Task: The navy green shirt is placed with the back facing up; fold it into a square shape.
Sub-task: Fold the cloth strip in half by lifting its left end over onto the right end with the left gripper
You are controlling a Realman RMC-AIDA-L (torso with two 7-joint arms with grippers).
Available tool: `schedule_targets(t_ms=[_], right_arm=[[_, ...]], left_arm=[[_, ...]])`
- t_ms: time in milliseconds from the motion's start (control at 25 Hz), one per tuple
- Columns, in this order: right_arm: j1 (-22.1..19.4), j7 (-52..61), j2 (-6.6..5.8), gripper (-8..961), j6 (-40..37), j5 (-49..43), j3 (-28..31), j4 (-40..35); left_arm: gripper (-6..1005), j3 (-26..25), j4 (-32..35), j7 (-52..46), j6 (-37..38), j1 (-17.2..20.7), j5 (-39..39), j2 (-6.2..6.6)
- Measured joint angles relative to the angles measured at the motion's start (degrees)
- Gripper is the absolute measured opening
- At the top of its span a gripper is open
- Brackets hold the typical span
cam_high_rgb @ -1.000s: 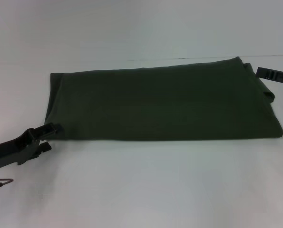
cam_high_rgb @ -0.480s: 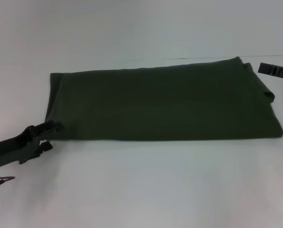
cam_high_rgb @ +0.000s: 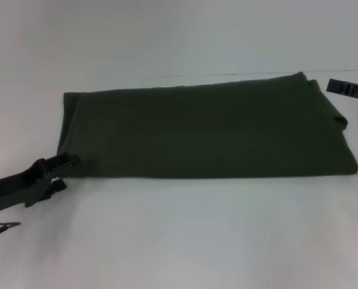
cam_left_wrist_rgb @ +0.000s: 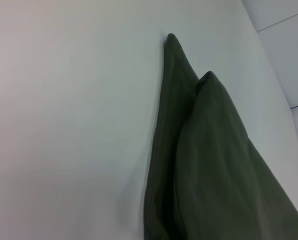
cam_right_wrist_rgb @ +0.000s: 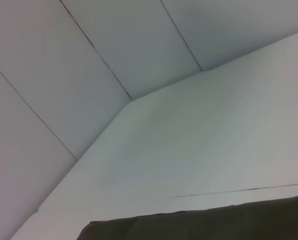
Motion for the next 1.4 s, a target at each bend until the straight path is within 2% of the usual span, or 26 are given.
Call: schedule_targets(t_ms=[280, 960, 1400], right_arm=[[-0.2, 0.2, 0.0, 841, 0.0, 0.7, 0.0, 0.0], [-0.6, 0.4, 0.0, 840, -0.2, 1.4, 0.0, -0.1], [-0.5, 0.6, 0.0, 840, 0.0, 1.4, 0.0, -0.1]], left_arm=[[844, 0.0, -0.1, -0.1, -0.5, -0.4, 0.2, 0.01], [843, 0.7, 0.0, -0.1, -1.8, -2.5, 0.3, 1.11], [844, 1.1, 0.0, -0.5, 0.7, -2.5, 0.3, 1.2]])
